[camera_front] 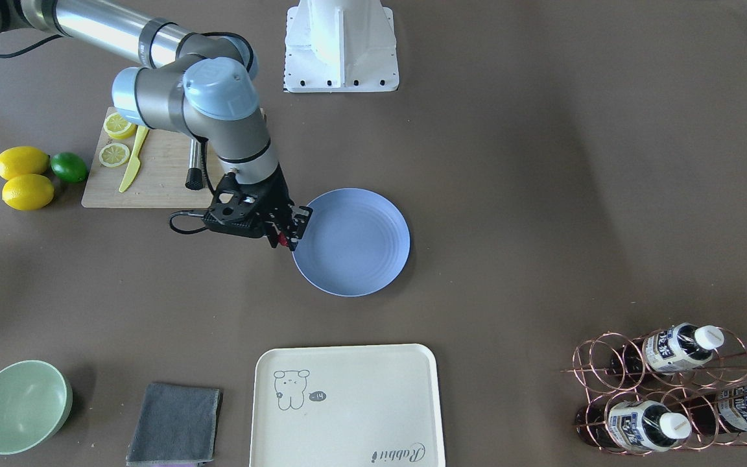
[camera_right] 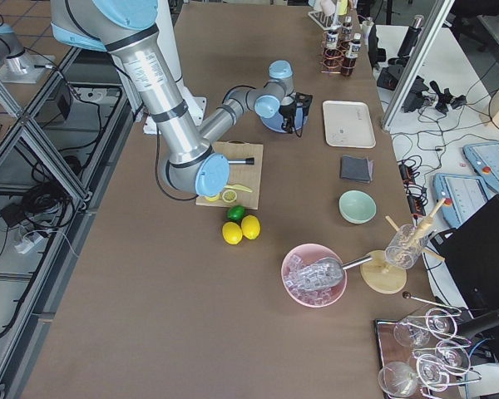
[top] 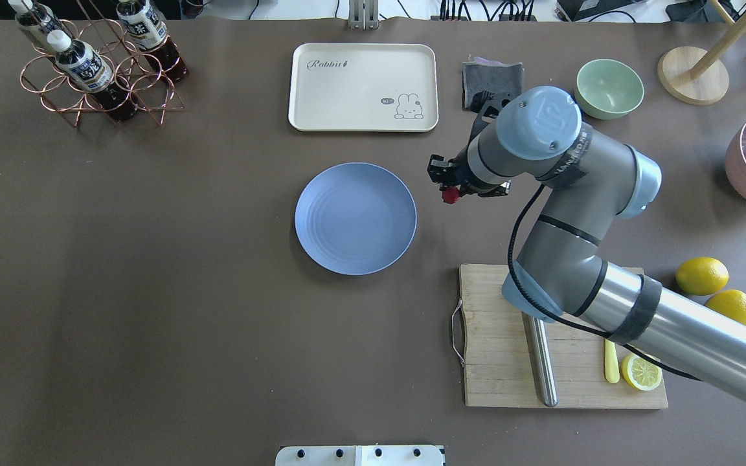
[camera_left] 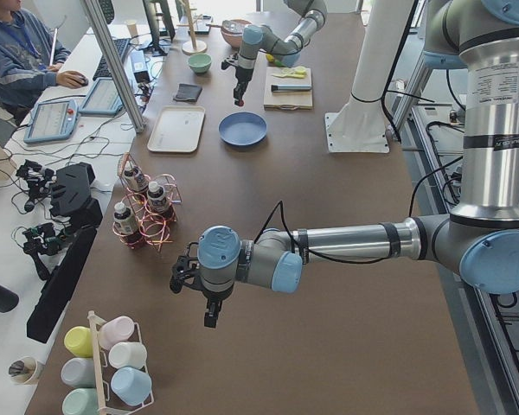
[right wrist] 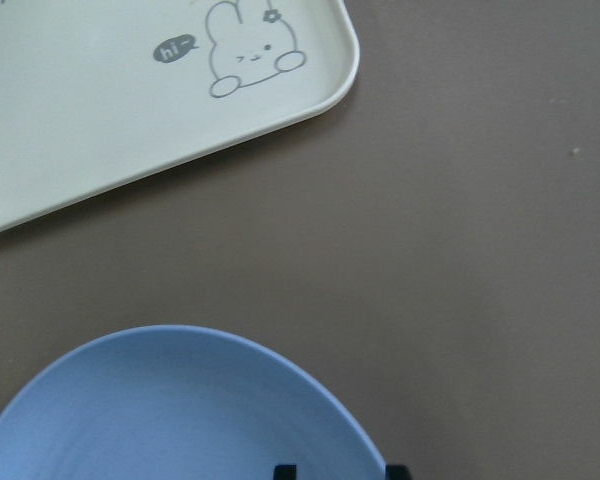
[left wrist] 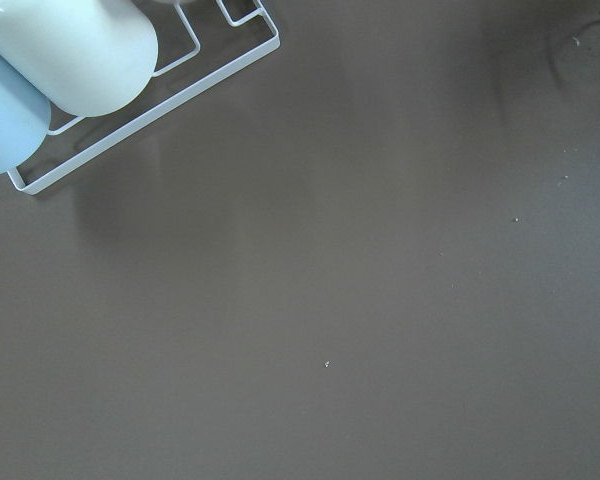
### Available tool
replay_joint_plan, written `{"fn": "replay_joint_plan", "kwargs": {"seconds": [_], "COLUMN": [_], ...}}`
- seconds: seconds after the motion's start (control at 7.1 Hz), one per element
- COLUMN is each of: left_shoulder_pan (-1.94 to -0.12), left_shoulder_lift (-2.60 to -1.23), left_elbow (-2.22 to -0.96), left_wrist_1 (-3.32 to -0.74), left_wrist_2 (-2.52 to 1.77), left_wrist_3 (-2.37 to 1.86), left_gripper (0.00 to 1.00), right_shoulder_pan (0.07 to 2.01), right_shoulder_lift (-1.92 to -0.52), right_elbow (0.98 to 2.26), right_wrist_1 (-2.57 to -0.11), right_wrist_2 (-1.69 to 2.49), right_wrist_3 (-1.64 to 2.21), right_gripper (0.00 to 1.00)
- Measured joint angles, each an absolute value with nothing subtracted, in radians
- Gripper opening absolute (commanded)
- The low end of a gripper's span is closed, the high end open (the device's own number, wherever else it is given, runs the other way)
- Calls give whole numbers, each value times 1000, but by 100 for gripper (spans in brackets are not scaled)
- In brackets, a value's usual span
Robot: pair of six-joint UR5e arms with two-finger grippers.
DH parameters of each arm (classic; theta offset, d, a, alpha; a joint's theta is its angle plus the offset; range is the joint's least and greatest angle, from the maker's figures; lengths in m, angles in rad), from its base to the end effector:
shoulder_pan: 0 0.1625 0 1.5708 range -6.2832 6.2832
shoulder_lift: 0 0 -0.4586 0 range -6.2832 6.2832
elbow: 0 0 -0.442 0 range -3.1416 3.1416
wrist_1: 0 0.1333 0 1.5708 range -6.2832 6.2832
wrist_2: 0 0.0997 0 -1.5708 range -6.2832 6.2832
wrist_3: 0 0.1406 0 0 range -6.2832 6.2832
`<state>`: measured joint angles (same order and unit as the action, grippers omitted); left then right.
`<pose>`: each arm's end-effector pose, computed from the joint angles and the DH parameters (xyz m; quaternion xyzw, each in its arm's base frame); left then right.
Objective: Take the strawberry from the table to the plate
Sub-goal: 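Carry the strawberry with the right gripper over the blue plate, then lower the strawberry onto the plate and open the right gripper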
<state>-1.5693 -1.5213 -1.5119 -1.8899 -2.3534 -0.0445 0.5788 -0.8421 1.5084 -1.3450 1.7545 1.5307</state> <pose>-0.0334 -0.5351 0.7450 0.0885 0.3814 0.0203 0.9199 -0.6301 -0.5403 0.2406 0.0520 -0.4344 0.2009 0.8765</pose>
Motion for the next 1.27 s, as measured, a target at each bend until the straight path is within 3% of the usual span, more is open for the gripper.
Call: {"fn": "replay_joint_plan", "kwargs": {"seconds": [0.28,0.99,1.13,1.27], "left_shoulder_pan": [-1570,-1569,-1569,-1569], "left_shoulder_lift": [-1519,-1519,-1520,-1520], "left_elbow": [-1511,-1508,-1509,-1509], "left_wrist_1": [-1890,-1888,-1888,-1888], "left_wrist_2": [-2373,-2377,-2378,-2378], "left_wrist_3": [-44,-44,-44,-45], "left_gripper": [100,100,100,100], "right_shoulder_pan": [521,475,475,475], "right_shoulder_lift": [-748,-682,-681,-681], "right_elbow": [1407,1293,1286,1284], "right_wrist_1": [-1345,-1318,-1317,-1316], "right_wrist_2": [1664,1609,1610,1612], "right_wrist_3": [1597,1612,1608,1601], "right_gripper": [0,0,29,99]}}
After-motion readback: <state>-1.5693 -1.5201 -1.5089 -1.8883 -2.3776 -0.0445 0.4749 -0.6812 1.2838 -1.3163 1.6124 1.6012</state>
